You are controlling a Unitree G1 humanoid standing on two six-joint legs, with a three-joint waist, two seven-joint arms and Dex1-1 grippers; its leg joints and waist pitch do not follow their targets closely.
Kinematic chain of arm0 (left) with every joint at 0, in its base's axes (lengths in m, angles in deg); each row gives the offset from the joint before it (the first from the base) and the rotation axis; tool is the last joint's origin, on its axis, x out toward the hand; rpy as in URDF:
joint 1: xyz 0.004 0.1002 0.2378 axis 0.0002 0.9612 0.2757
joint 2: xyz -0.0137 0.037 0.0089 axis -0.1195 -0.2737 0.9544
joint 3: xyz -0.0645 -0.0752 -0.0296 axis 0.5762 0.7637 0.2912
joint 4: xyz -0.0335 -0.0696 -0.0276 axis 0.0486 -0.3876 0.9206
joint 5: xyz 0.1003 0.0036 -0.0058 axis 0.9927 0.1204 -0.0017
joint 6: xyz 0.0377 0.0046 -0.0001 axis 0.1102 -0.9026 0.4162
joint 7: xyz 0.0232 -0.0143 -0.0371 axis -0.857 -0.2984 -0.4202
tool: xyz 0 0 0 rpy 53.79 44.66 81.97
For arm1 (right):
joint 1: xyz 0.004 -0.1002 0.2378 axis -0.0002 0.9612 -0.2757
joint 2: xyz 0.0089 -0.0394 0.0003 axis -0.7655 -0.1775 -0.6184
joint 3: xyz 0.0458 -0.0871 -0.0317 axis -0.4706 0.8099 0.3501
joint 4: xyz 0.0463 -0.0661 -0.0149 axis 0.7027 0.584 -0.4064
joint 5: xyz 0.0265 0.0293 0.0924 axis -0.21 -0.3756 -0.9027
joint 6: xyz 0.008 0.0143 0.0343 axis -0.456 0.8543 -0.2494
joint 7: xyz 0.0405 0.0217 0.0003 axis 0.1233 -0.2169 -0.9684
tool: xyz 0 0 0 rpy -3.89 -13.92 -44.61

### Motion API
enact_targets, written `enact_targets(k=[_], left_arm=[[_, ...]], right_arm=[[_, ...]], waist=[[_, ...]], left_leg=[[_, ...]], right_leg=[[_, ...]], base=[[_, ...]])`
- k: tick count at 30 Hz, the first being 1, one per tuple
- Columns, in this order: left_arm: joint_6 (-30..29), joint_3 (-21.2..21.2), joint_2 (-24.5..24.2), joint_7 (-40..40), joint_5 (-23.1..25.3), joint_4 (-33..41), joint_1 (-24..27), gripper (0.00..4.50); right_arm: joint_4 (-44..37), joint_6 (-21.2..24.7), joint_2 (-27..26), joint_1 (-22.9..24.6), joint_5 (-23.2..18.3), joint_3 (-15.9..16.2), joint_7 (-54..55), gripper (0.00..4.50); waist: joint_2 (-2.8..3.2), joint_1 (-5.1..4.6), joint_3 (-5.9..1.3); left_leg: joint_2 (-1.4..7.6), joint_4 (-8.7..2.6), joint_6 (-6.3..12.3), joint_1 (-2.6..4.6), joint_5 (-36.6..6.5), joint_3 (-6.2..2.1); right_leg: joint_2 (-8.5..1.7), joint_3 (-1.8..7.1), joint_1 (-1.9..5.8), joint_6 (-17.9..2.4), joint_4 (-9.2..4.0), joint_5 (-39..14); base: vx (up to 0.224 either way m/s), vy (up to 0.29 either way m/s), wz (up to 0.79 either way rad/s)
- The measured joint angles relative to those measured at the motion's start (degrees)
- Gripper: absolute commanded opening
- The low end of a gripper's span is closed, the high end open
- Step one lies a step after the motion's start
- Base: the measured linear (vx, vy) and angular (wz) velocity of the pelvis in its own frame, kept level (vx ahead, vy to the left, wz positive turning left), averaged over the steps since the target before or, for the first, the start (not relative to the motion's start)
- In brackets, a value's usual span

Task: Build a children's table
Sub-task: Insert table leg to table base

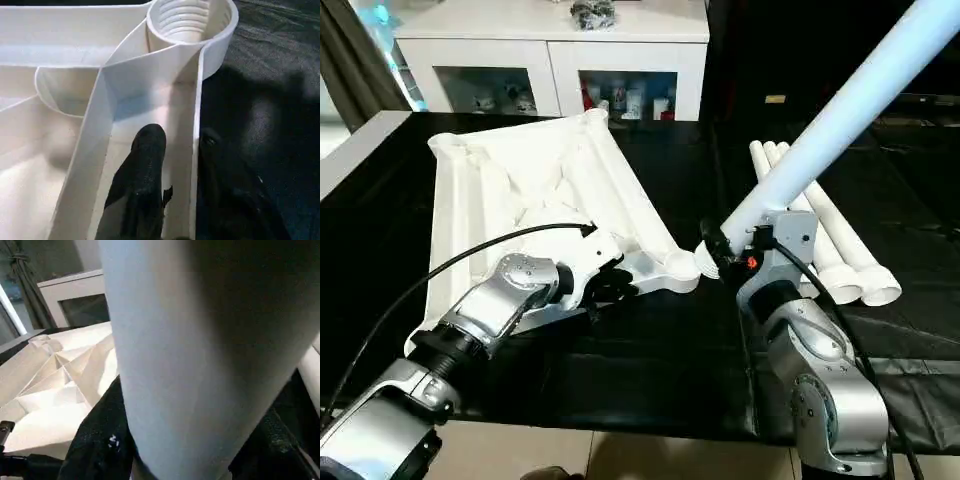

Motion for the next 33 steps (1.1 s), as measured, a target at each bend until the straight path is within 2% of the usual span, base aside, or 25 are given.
enact_targets(k=[12, 19, 22, 30, 33], left_arm=[[0.08, 0.1, 0.33, 2.52, -0.11, -1.68, -0.81, 0.08], [0.54, 0.23, -0.63, 5.15, -0.22, -1.57, -0.8, 0.0], [0.91, 0.23, -2.22, 7.09, -0.42, -0.04, 0.29, 0.0], [1.48, 0.18, -5.22, 10.64, -0.73, 4.27, 3.18, 0.0], [2.17, -0.08, -6.07, 11.64, -0.66, 4.88, 3.41, 0.0]], right_arm=[[0.0, -0.14, 0.85, 0.0, 0.46, 0.83, -1.16, 1.94], [0.87, -1.33, 2.45, -0.46, 0.68, 1.76, -3.31, 1.94], [4.0, -3.11, 2.41, -2.03, 0.75, 2.89, -5.73, 1.94], [11.44, -7.82, 2.09, -5.62, -0.04, 4.88, -13.11, 1.94], [14.23, -8.95, 2.08, -6.55, 0.03, 5.79, -14.53, 1.94]], waist=[[0.11, -0.05, -0.04], [0.11, -0.3, -0.04], [0.04, -0.73, 0.0], [-0.06, -0.75, 0.03], [-0.4, -0.78, 0.2]], left_leg=[[0.0, 0.0, 0.02, 0.01, 0.01, 0.01], [0.0, -0.04, 0.05, -0.01, 0.01, 0.04], [0.01, -0.04, 0.07, 0.0, 0.03, 0.05], [0.01, -0.04, 0.14, -0.01, 0.06, 0.09], [0.02, -0.04, 0.23, -0.01, 0.13, 0.12]], right_leg=[[0.0, 0.01, 0.0, 0.0, 0.0, 0.01], [0.0, 0.01, -0.02, 0.01, -0.06, 0.0], [0.0, 0.01, -0.02, 0.01, -0.06, 0.0], [-0.03, 0.0, -0.02, 0.01, -0.06, 0.0], [-0.03, -0.01, -0.04, 0.01, -0.04, 0.01]], base=[[0.0, 0.0, 0.0], [0.0, 0.0, 0.0], [0.0, 0.0, 0.0], [0.0, 0.0, 0.0], [0.0, 0.0, 0.0]])
